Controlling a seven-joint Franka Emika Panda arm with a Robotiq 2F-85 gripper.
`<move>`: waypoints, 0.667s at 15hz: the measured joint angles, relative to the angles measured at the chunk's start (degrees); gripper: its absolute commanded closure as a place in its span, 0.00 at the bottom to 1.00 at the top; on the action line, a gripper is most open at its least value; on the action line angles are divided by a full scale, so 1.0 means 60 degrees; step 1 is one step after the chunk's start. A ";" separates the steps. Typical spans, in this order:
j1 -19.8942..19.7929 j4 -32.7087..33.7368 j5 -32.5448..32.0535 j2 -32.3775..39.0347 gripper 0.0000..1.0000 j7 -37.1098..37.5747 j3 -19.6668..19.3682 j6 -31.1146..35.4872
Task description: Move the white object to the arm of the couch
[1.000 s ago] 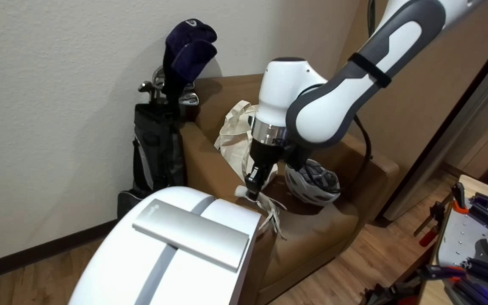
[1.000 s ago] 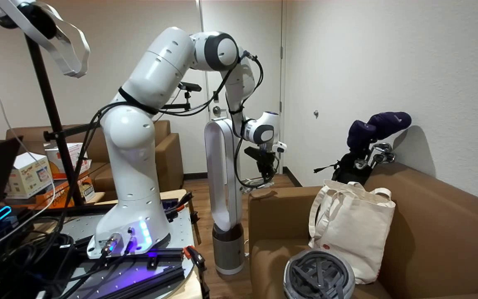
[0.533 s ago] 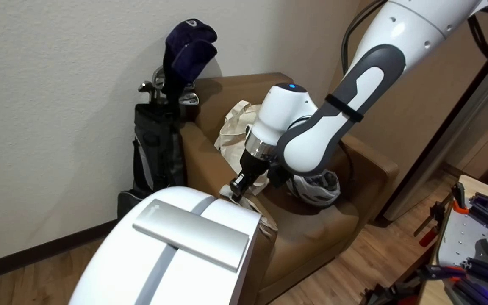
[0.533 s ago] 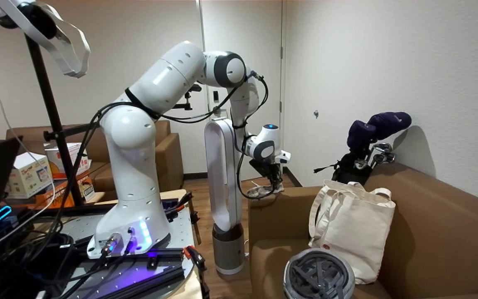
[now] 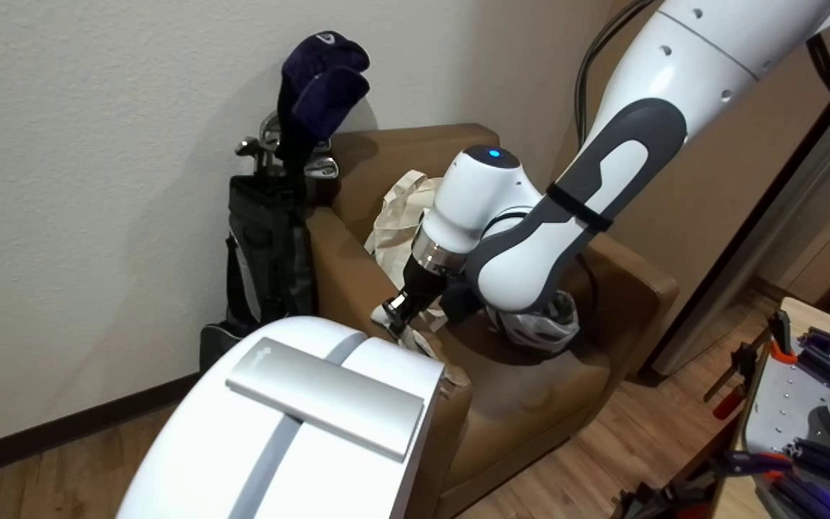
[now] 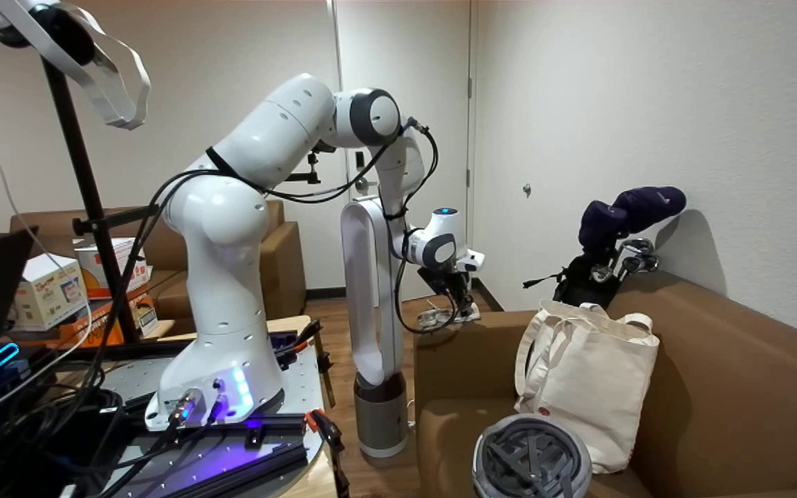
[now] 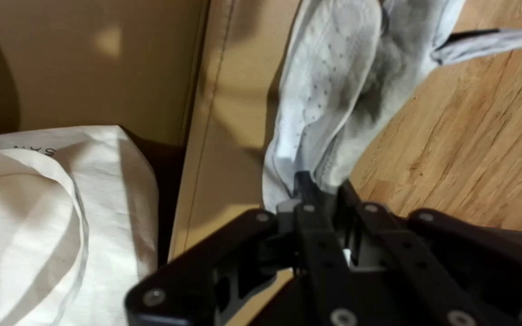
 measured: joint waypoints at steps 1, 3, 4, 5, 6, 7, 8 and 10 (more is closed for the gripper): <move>0.0104 0.0023 0.0081 0.0023 0.62 0.0218 -0.0112 0.0000; 0.0169 0.0060 0.0247 0.0058 0.56 0.0463 -0.0174 0.0000; 0.0165 0.0080 0.0310 0.0076 0.50 0.0500 -0.0171 -0.0004; 0.0154 0.0087 0.0372 0.0097 0.42 0.0504 -0.0167 -0.0015; 0.0113 0.0089 0.0392 0.0105 0.37 0.0504 -0.0131 -0.0084; 0.0066 0.0106 0.0392 0.0096 0.30 0.0504 -0.0091 -0.0243; 0.0005 0.0135 0.0392 0.0072 0.24 0.0499 -0.0036 -0.0446; -0.0079 0.0161 0.0392 -0.0062 0.11 0.0498 0.0011 -0.1104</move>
